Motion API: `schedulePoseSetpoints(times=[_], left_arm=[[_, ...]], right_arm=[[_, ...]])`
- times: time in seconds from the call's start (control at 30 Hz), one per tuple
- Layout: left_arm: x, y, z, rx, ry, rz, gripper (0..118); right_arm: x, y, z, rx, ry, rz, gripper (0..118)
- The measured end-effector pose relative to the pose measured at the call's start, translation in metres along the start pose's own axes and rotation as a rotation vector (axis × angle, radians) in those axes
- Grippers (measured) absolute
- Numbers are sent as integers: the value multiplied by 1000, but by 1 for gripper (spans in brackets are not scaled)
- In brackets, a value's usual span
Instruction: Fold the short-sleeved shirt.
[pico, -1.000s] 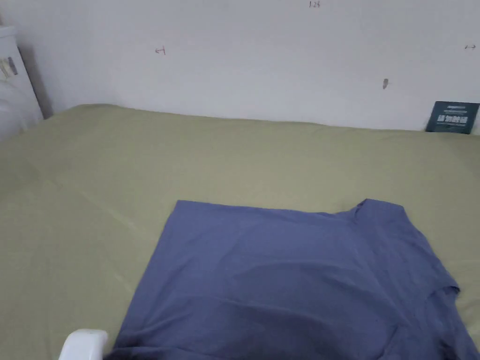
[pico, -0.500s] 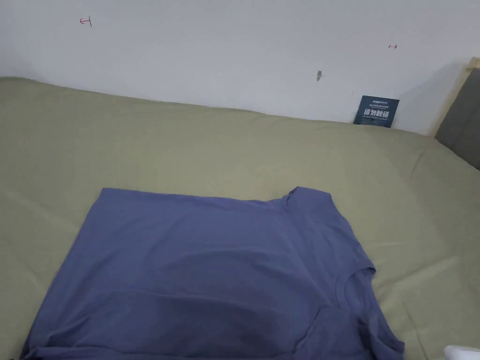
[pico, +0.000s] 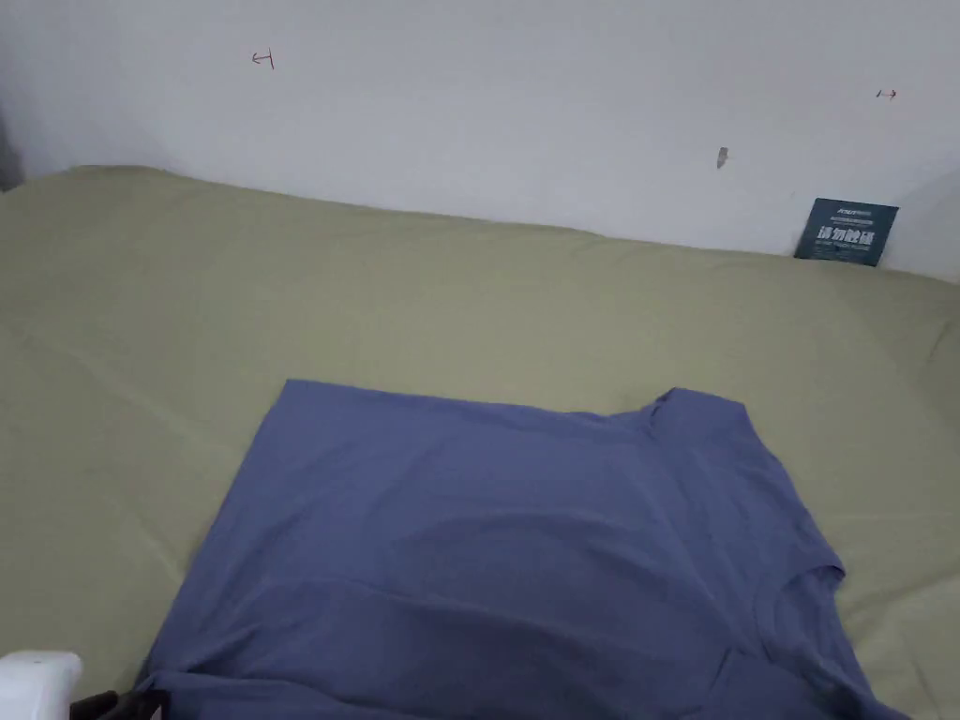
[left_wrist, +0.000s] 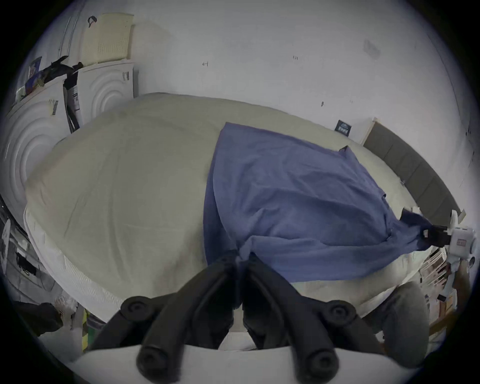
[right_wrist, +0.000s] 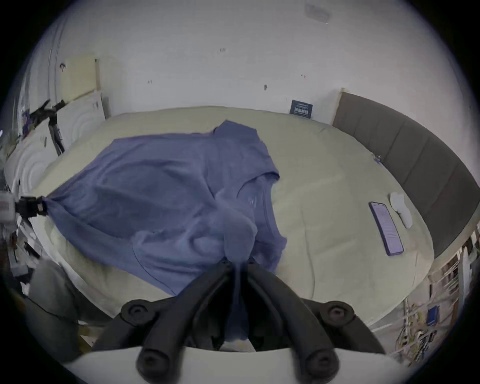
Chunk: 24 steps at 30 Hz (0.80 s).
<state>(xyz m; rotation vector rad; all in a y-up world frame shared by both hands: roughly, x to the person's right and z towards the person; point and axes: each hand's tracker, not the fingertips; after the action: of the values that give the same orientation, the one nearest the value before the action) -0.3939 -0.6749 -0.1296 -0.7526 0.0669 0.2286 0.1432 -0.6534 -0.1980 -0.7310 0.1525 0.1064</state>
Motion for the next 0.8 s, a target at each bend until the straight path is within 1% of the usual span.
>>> schedulePoseSetpoints(times=[0.03,0.07,0.1,0.33,0.4,0.43,0.47,0.5,0.53,0.67,0.7,0.73,0.77,0.8], left_arm=[[-1,8,1,3,-17,13,5],[-2,15,1,8,-25,23,5],[-3,23,1,10,-33,29,5],[-1,99,-29,58,-53,-8,5],[-2,123,-44,47,-70,-4,5],[-1,135,-54,33,-65,-3,5],[-2,144,-64,20,-65,-11,5],[2,152,-73,-36,-75,-15,5],[3,159,-83,-41,-30,-25,5],[4,173,-118,-79,-37,-3,6],[5,175,-126,-89,-36,-10,10],[5,174,-132,-81,-30,-7,34],[5,171,-136,-77,-19,-5,34],[6,170,-140,-82,-3,-5,43]], right_arm=[[2,6,1,16,-8,-28,1],[5,13,1,29,5,-45,1],[7,21,1,33,6,-51,1],[21,97,-37,61,43,-27,1],[26,117,-55,53,47,-30,1],[29,127,-68,21,71,-36,1],[31,134,-78,10,62,-46,1],[33,142,-92,-14,69,-52,1],[34,148,-103,-52,69,-60,1],[38,156,-139,-66,82,-104,1],[37,156,-146,-78,62,-122,2],[37,155,-154,-86,71,-126,17],[37,154,-160,-97,77,-153,17],[36,151,-162,-89,64,-155,25]])
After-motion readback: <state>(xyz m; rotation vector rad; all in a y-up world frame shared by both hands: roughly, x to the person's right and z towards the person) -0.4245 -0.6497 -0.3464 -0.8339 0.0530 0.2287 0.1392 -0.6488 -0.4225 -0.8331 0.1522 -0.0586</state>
